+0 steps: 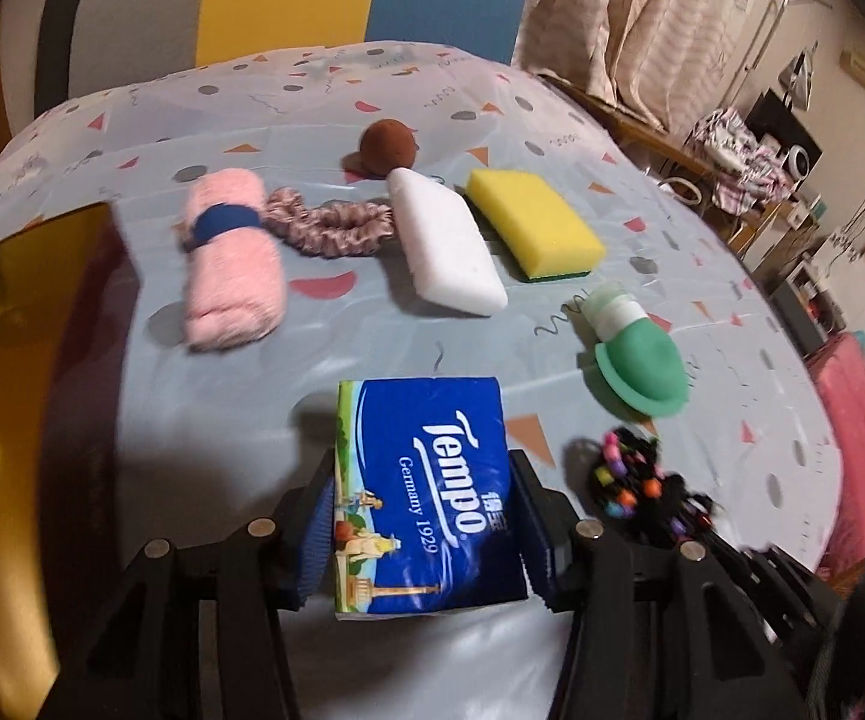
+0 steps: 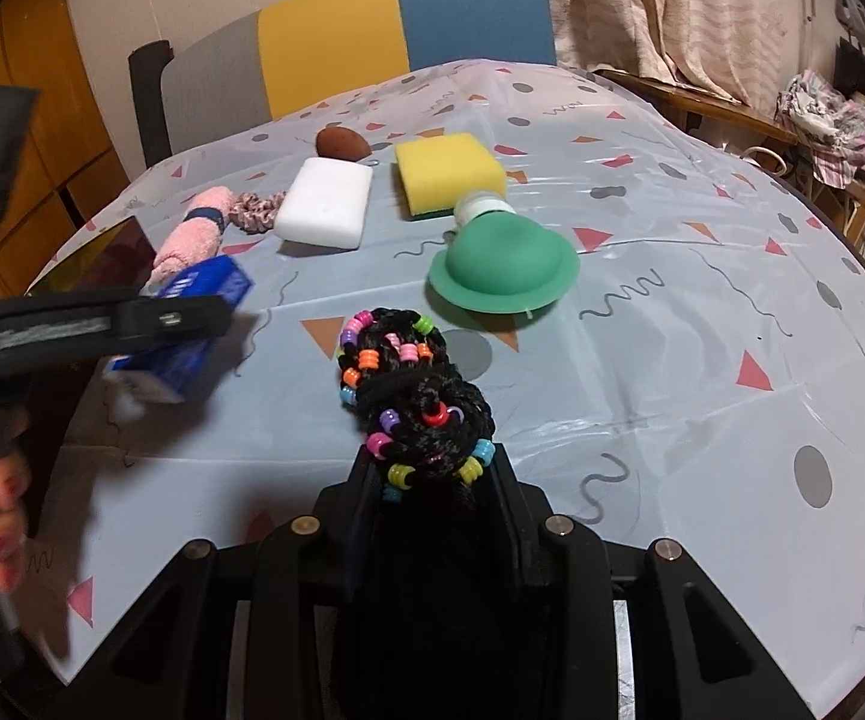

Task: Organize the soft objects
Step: 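Place the tissue pack in the gold tray with the left tool while the right tool holds the hair tie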

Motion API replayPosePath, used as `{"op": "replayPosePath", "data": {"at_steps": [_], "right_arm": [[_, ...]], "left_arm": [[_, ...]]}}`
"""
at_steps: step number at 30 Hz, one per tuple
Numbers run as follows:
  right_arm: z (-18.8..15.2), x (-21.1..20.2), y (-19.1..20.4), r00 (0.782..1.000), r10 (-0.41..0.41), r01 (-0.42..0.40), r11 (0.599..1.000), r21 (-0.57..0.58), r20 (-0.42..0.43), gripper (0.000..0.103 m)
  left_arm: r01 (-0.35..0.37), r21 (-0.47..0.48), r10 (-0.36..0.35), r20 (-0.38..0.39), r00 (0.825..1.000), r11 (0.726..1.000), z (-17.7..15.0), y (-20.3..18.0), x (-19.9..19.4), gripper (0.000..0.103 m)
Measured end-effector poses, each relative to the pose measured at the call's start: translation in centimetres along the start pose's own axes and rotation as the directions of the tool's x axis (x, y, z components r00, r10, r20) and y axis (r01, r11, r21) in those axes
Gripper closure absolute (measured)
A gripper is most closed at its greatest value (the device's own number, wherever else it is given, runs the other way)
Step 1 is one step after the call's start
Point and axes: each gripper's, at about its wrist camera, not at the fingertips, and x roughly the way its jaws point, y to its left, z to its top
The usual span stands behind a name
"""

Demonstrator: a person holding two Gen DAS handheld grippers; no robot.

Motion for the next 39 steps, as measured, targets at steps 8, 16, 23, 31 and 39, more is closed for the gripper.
{"op": "replayPosePath", "data": {"at_steps": [8, 16, 23, 31, 39], "right_arm": [[0.1, 0.2, 1.7, 1.0, 0.0, 0.0, 1.0, -0.028, -0.014, 0.068], [0.1, 0.6, 3.6, 1.0, -0.001, 0.0, 0.998, -0.064, -0.028, 0.068], [0.2, 0.8, 4.9, 0.999, -0.005, 0.003, 0.997, -0.075, -0.038, 0.07], [1.1, 1.1, 5.5, 0.999, -0.005, 0.003, 0.999, -0.044, -0.052, 0.075], [4.4, -2.0, 9.0, 0.997, 0.055, -0.051, 0.996, -0.073, 0.059, 0.076]], "left_arm": [[0.019, -0.077, -0.015, 0.058, 0.998, 0.997, -1.4, 5.0, -6.6, 0.05], [-0.042, -0.142, 0.057, 0.104, 0.993, 0.989, -1.5, 11.8, -10.9, 0.05], [-0.1, -0.21, 0.117, 0.07, 0.991, 0.973, -1.6, 17.8, -11.9, 0.05], [-0.173, -0.265, 0.181, 0.006, 0.983, 0.949, -4.6, 22.9, -12.5, 0.05], [-0.345, -0.27, 0.356, -0.007, 0.934, 0.899, -6.8, 24.9, -13.3, 0.048]]}}
